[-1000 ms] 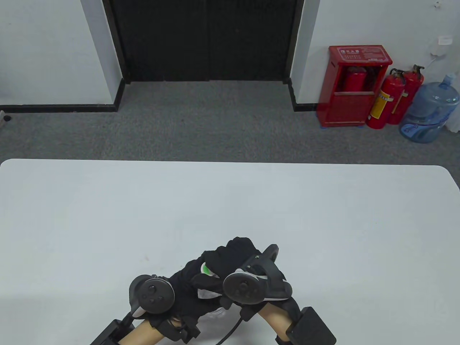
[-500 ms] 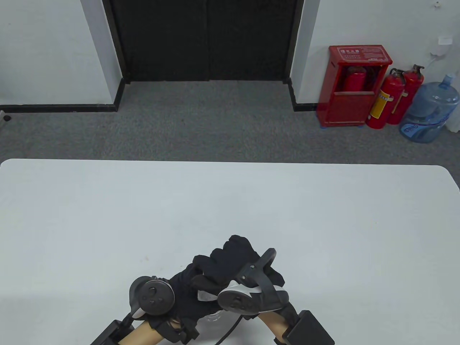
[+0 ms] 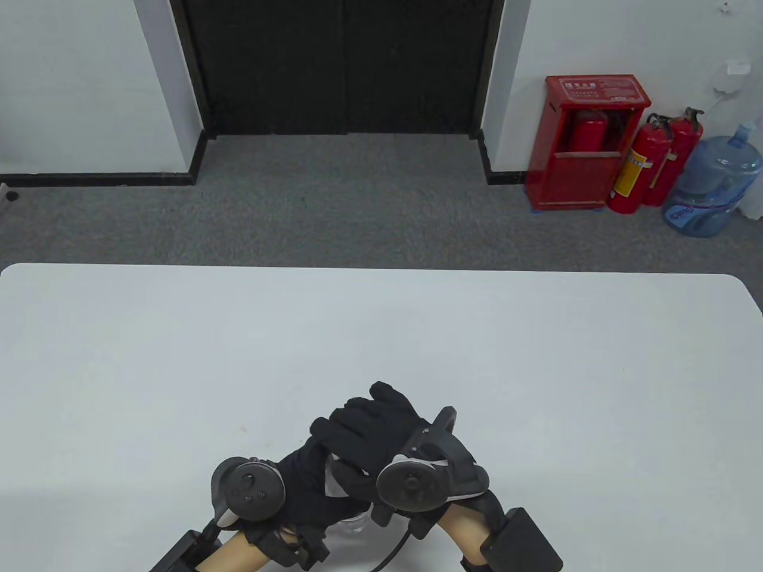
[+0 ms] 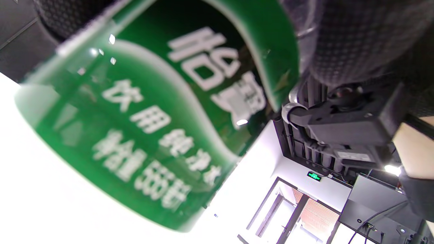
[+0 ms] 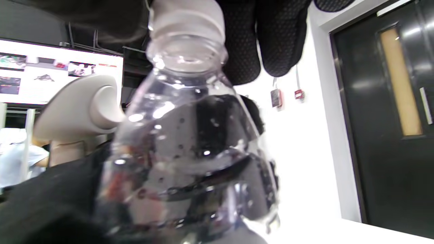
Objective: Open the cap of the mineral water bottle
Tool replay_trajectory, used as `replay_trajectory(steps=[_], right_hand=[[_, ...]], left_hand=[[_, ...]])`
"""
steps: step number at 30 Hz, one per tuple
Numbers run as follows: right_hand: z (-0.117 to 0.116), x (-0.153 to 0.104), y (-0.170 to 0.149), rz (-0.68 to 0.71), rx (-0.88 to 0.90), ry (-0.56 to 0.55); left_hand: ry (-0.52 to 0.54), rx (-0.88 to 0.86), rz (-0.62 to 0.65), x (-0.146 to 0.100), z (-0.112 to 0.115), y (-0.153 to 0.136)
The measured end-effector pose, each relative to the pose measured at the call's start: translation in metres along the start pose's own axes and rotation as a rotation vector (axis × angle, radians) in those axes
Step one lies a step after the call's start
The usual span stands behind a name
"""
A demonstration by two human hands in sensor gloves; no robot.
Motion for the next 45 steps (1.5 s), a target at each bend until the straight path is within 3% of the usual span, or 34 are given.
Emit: replay_trajectory(steps=[3, 8, 12, 16, 19, 24, 29, 33, 37, 39, 43, 45], right_hand=[[0.001, 0.000, 0.000, -0.060, -0.077, -0.058], [-0.002, 0.000, 0.000, -0.069, -0.039, 0.063], [-0.005, 0.000, -0.003, -0.077, -0.033, 0.068], [-0.002, 0.001, -0.001, -0.063, -0.105, -0.019], [-0.004, 0.000, 0.002, -0.059, -0.081, 0.064], [-0.007, 0.000, -0.003, -0.082, -0.045, 0.087], [-0.003, -0.001, 0.002, -0.035, -0.104, 0.005], [0.015, -0.007, -0.002, -0.033, -0.014, -0.093], [0.039, -0.025, -0.012, -0.074, -0.056, -0.153], [0.041, -0.040, -0.022, -0.121, -0.085, -0.128], [0.022, -0.080, -0.052, -0.225, -0.044, -0.037], [0.001, -0.097, -0.066, -0.269, 0.000, 0.049]], left_hand=[[-0.011, -0.001, 0.002, -0.001, 0.002, 0.000], [-0.012, 0.014, -0.008, -0.001, 0.002, -0.002], [-0.002, 0.017, 0.005, 0.000, 0.000, 0.001], [-0.001, 0.023, 0.011, 0.000, -0.001, 0.002], [-0.006, 0.029, 0.007, -0.001, 0.000, 0.001], [-0.002, 0.024, 0.002, 0.000, -0.001, 0.000], [-0.005, 0.019, 0.003, 0.000, 0.000, 0.002], [-0.001, 0.005, -0.007, 0.000, 0.001, 0.001], [-0.010, 0.015, -0.004, 0.001, 0.002, 0.001], [-0.012, 0.011, -0.003, 0.001, 0.002, 0.001], [-0.007, 0.011, 0.001, 0.001, 0.001, 0.000], [-0.004, 0.011, 0.001, 0.001, 0.001, 0.000]])
Point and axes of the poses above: the tracker on the back of each hand, its own y axis roughly to the thumb side, its own x axis roughly from the wrist to the fingertips, z = x × y, the point moved 1 cm from there along x, roughly from the wrist to the fingertips, and after that the axes turned 4 degrees about y, right-handed, at the moved point
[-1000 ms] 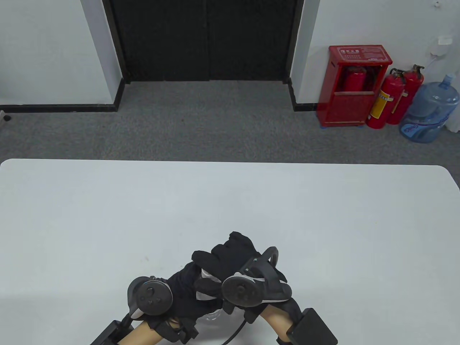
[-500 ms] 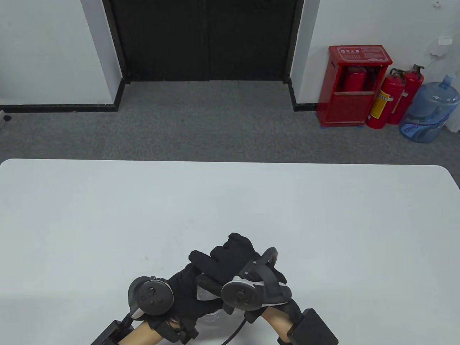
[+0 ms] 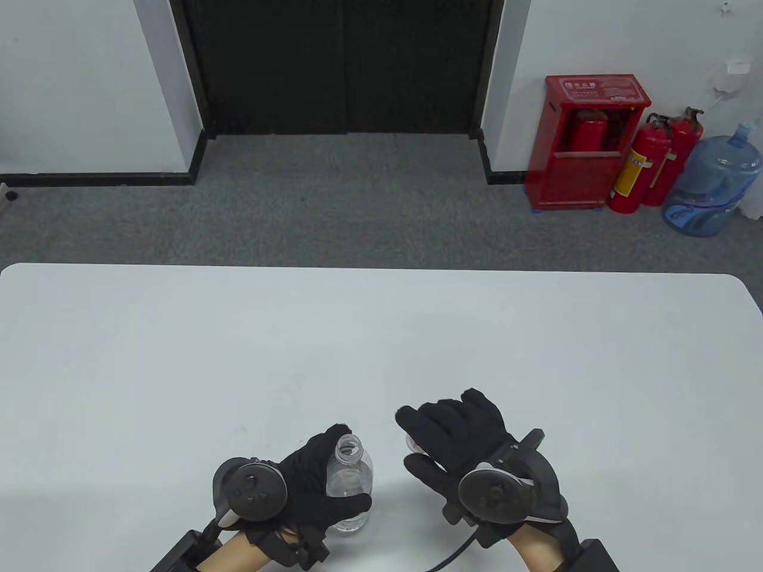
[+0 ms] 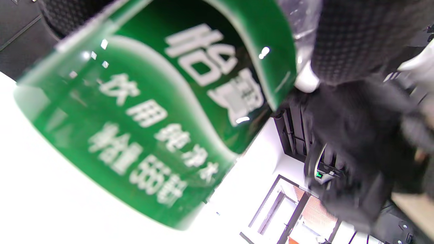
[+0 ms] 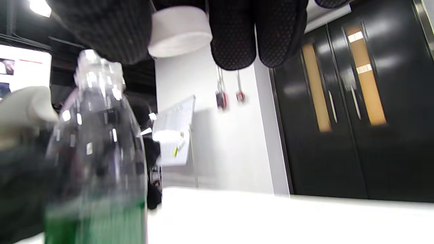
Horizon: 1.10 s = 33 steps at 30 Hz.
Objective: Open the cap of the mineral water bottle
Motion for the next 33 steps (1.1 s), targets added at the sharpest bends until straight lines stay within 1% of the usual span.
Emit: replay_trajectory(steps=[1, 2, 3, 4, 5, 7, 9, 12, 14, 18, 22, 25, 28, 30, 33], right_hand=[[-0.020, -0.007, -0.011, -0.023, 0.021, 0.077], [-0.027, -0.009, -0.014, -0.028, 0.029, 0.098], [-0.044, -0.012, -0.019, -0.042, 0.049, 0.147], [-0.055, -0.013, -0.021, -0.050, 0.055, 0.181], [-0.070, -0.013, -0.023, -0.061, 0.047, 0.260], [-0.089, -0.012, -0.022, -0.057, -0.008, 0.353], [-0.105, -0.011, -0.022, -0.052, -0.062, 0.386], [-0.125, -0.009, -0.021, -0.056, -0.060, 0.467], [-0.131, -0.008, -0.019, -0.046, -0.105, 0.461], [-0.141, -0.006, -0.016, -0.021, -0.199, 0.488], [-0.143, -0.005, -0.014, -0.009, -0.224, 0.480], [-0.144, -0.007, -0.016, -0.018, -0.210, 0.482], [-0.141, -0.008, -0.019, -0.039, -0.193, 0.477], [-0.136, -0.009, -0.020, -0.035, -0.169, 0.424], [-0.120, -0.010, -0.021, -0.052, -0.143, 0.344]], left_hand=[[0.003, 0.001, 0.000, 0.000, 0.000, 0.000], [0.005, 0.001, 0.000, 0.000, 0.000, 0.000], [0.009, 0.002, -0.001, 0.000, -0.001, 0.000], [0.012, 0.002, -0.002, 0.000, -0.001, -0.001], [0.018, 0.005, -0.003, 0.000, -0.002, -0.001], [0.025, 0.011, -0.006, 0.001, -0.004, -0.002], [0.035, 0.019, -0.004, 0.001, -0.006, -0.003], [0.043, 0.022, -0.007, 0.000, -0.009, -0.005], [0.042, 0.022, -0.009, 0.000, -0.009, -0.005], [0.039, 0.030, -0.005, 0.000, -0.010, -0.005], [0.041, 0.029, -0.002, 0.000, -0.011, -0.005], [0.040, 0.029, -0.002, 0.000, -0.010, -0.005], [0.036, 0.032, -0.002, 0.000, -0.010, -0.005], [0.034, 0.034, -0.001, 0.000, -0.009, -0.005], [0.034, 0.035, -0.004, 0.000, -0.009, -0.005]])
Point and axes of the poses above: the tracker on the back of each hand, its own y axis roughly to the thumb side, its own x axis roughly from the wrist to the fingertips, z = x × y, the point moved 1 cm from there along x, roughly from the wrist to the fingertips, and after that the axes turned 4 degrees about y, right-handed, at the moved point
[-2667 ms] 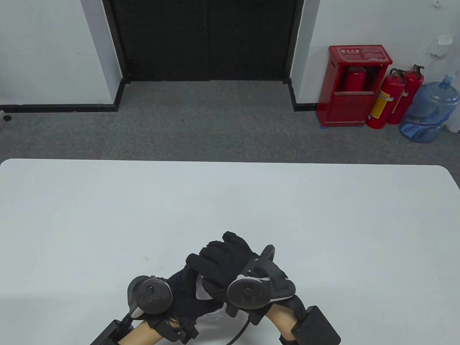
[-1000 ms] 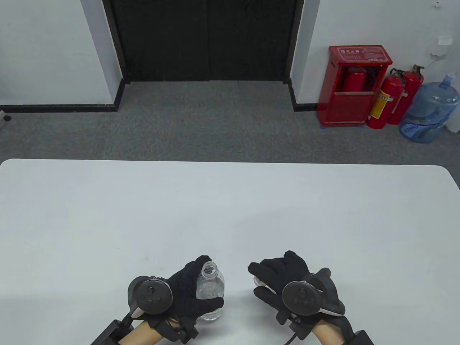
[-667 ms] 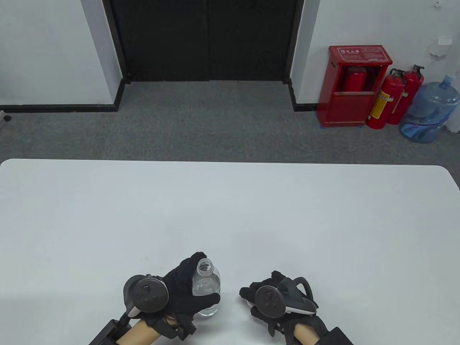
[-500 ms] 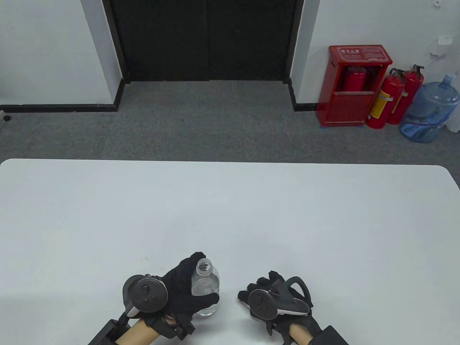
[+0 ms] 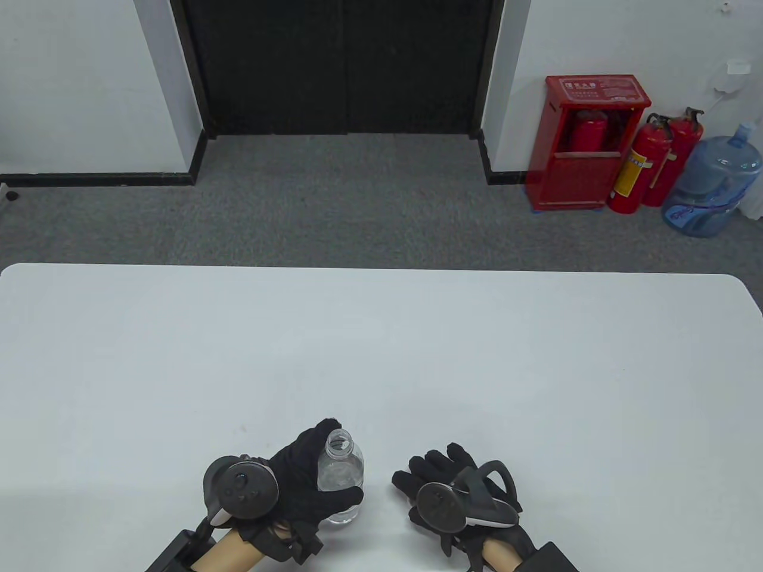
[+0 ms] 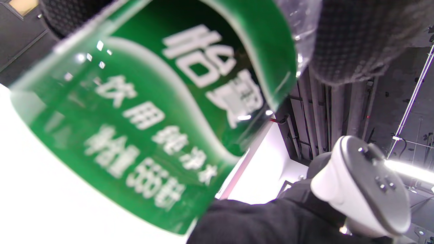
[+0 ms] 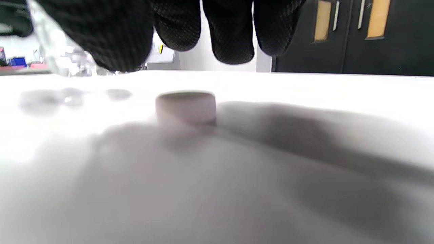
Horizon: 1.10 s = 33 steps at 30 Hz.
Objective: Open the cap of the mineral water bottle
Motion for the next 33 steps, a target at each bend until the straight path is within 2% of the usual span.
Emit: replay_trajectory(steps=[9, 12, 30, 33], right_hand=[[0.049, -0.032, -0.033, -0.053, 0.202, -0.267], [0.056, -0.040, -0.039, -0.055, 0.231, -0.300], [0.053, -0.036, -0.037, -0.070, 0.233, -0.252], [0.053, -0.033, -0.035, -0.065, 0.234, -0.247]], left_hand=[[0.008, -0.001, 0.009, 0.000, -0.001, 0.001], [0.003, -0.004, 0.013, 0.000, 0.000, 0.002], [-0.025, -0.030, 0.007, -0.003, 0.004, 0.005], [-0.071, -0.016, 0.022, 0.006, 0.009, 0.007]])
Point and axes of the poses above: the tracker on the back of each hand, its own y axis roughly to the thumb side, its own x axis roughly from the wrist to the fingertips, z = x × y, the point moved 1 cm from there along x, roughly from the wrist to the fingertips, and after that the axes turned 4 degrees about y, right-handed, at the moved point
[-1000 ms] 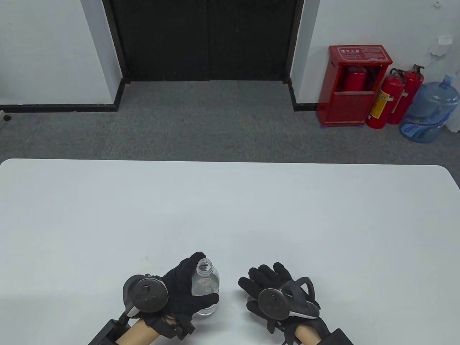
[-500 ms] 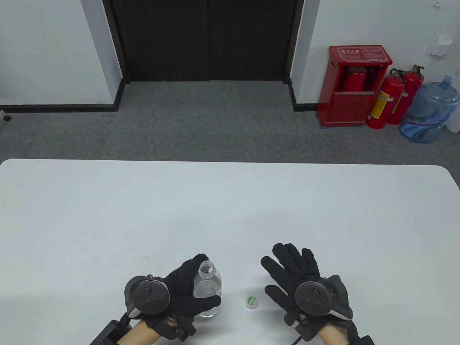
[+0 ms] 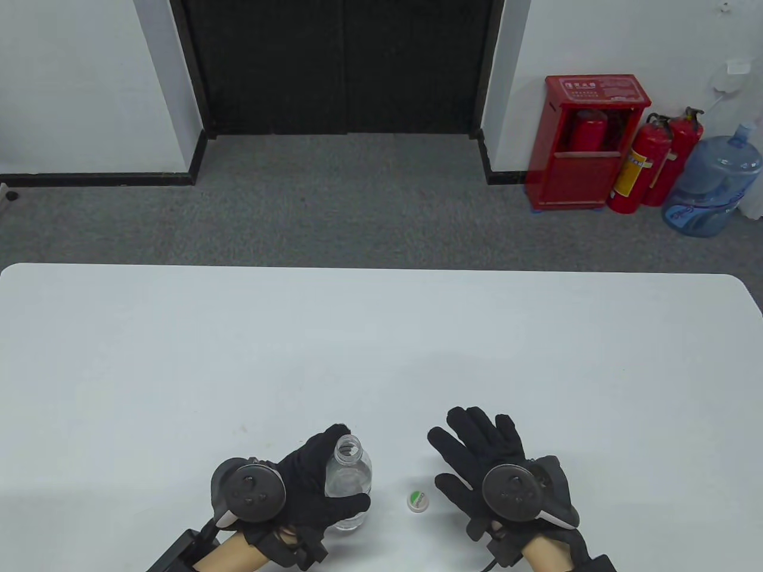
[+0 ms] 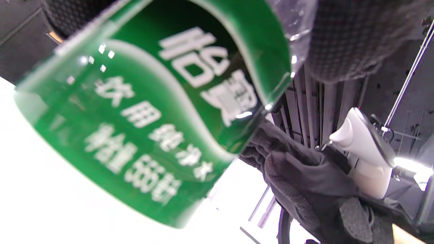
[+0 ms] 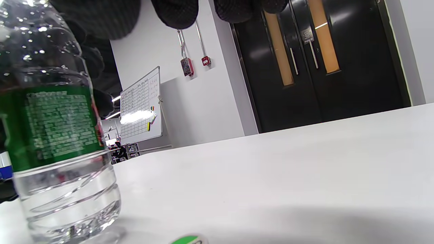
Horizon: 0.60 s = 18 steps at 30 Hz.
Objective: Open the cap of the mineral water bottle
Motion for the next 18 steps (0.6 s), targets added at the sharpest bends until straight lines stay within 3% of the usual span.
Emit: replay_trajectory(steps=[4, 11, 18], right_hand=[[0.000, 0.000, 0.001, 0.005, -0.001, 0.009], [0.000, 0.002, 0.002, 0.008, 0.023, 0.022], [-0.001, 0.002, 0.002, 0.004, 0.033, 0.032]], left_hand=[[-0.014, -0.029, -0.051, 0.024, 0.003, -0.015], [0.052, -0.160, -0.245, 0.082, 0.008, -0.059], [0.056, 0.007, -0.240, 0.124, 0.022, -0.086]])
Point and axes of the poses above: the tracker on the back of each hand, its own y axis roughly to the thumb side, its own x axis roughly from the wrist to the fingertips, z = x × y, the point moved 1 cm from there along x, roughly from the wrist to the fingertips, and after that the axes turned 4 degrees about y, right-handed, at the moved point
